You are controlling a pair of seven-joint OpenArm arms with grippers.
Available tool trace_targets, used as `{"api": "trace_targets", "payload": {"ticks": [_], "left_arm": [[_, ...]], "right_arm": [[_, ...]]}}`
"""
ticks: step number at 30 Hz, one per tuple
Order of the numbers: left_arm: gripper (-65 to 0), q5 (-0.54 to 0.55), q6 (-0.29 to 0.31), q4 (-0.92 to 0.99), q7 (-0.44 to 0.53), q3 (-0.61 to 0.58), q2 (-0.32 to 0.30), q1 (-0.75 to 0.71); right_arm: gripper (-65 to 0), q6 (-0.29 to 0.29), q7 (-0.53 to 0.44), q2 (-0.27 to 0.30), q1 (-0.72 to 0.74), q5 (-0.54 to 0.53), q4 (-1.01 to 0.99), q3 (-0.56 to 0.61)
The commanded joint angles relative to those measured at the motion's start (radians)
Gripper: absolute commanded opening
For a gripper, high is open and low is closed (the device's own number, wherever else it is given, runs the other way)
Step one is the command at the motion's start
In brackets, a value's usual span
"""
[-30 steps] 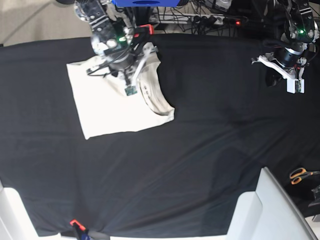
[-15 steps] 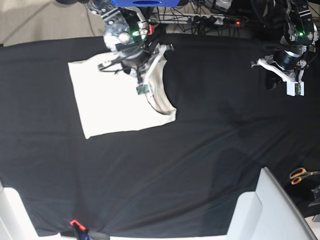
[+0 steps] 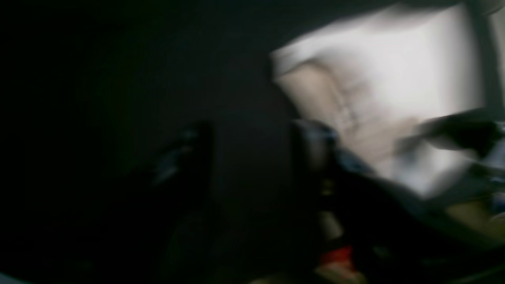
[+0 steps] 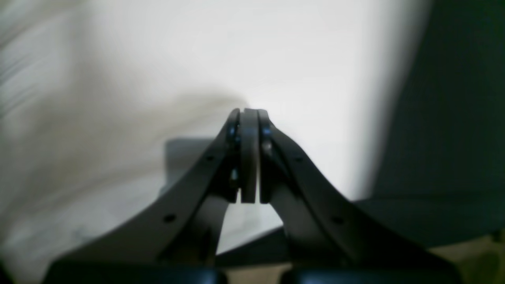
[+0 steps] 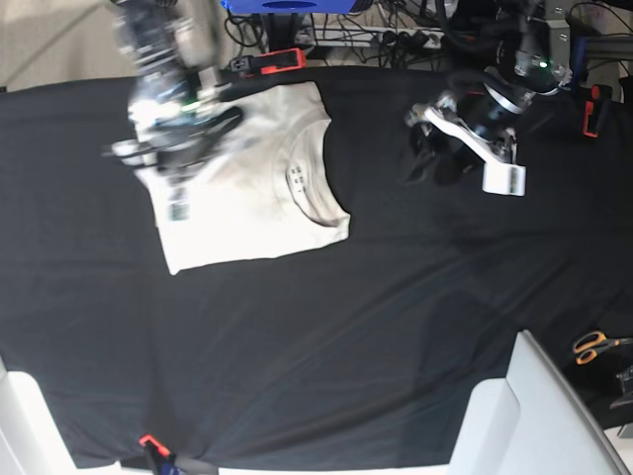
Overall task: Fold the T-shirt properly
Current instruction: 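Move the left gripper to the collar edge and grasp it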
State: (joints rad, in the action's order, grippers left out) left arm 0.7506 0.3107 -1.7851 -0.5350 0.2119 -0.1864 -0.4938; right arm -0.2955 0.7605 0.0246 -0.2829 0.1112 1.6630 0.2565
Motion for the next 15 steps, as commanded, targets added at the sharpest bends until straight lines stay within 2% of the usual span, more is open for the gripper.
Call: {"api": "trace_targets", "payload": {"ticks": [1, 2, 4, 6, 9, 10, 15], "left_arm": [[-17.8, 0.053, -0.011, 0.018, 0.011, 0.002, -0.037, 0.004], [-12.5, 0.117, -0.009, 0.052, 0.011, -0.013, -0.049, 0.011], [-6.9, 0.206, 0.014, 0.120, 0.011, -0.052, -0.068, 0.051], [-5.8, 0.277, 0.109, 0.207, 0.011, -0.088, -0.072, 0.091], [-6.1, 0.287, 0.242, 0.324, 0.013, -0.145, -0.069, 0.154], [-6.3, 0.289, 0.261, 0.353, 0.013, -0.162, -0.061, 0.168], [-6.3, 0.289, 0.264, 0.466, 0.013, -0.197, -0.006, 0.220]], "right_arm": [[-64.5, 0.002, -0.003, -0.001, -0.008, -0.003, 0.022, -0.012], [-64.7, 0.002, -0.003, 0.016, -0.009, -0.003, 0.027, -0.029], [-64.7, 0.002, -0.002, 0.050, -0.009, -0.005, 0.032, -0.041], [-64.8, 0.002, 0.000, 0.076, -0.017, -0.005, 0.047, -0.050], [-64.8, 0.002, 0.000, 0.080, -0.032, -0.005, 0.062, -0.069], [-64.8, 0.002, 0.000, 0.084, -0.034, -0.005, 0.064, -0.067], [-64.8, 0.002, 0.000, 0.084, -0.040, -0.005, 0.067, -0.064]]}}
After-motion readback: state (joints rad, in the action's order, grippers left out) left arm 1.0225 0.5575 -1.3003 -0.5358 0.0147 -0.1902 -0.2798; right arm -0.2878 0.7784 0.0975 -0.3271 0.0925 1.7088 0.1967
